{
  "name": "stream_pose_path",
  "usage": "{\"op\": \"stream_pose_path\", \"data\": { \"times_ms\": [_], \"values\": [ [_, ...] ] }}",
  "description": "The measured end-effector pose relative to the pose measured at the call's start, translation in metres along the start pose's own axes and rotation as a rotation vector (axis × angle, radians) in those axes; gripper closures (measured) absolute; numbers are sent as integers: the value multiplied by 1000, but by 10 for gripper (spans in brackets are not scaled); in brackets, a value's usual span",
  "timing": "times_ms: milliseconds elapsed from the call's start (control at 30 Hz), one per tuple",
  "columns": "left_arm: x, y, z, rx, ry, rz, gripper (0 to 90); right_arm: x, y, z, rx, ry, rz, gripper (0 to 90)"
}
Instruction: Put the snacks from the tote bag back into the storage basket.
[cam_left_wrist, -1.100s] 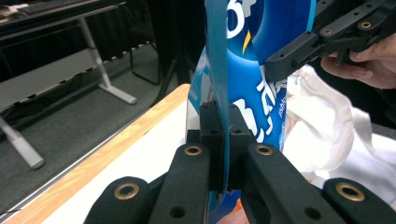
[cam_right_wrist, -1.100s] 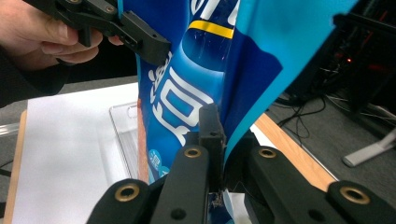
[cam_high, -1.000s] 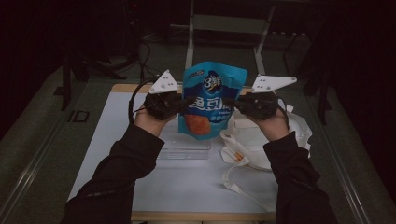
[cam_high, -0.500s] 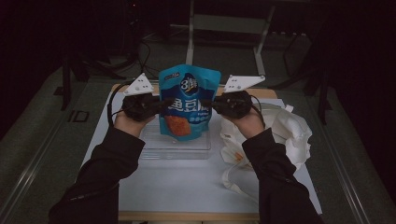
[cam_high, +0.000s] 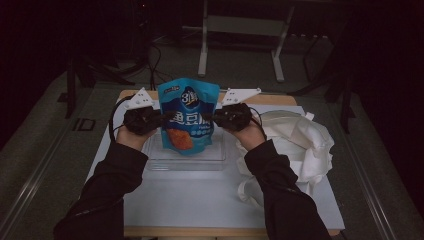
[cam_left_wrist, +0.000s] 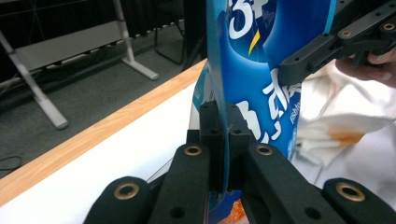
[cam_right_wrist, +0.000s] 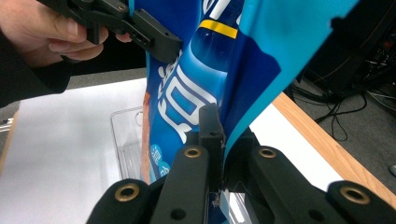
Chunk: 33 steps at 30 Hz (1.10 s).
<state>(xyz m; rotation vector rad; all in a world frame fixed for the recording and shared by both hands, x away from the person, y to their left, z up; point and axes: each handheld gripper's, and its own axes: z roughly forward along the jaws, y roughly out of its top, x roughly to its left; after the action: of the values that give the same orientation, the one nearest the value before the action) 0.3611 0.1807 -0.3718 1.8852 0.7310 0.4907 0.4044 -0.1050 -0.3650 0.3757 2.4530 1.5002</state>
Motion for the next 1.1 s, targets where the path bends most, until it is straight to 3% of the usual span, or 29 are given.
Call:
{"op": "stream_pose_path", "data": {
  "times_ms": [500,800,1100],
  "values": [
    [5,-36,6,38,-39,-42,900,9,-27,23,45,34,46,889],
    [7,-54,6,14,-73,-71,899,19,-37,28,47,40,50,888],
    [4,-61,5,5,-100,-63,896,21,-46,27,37,54,65,887]
  ]
}}
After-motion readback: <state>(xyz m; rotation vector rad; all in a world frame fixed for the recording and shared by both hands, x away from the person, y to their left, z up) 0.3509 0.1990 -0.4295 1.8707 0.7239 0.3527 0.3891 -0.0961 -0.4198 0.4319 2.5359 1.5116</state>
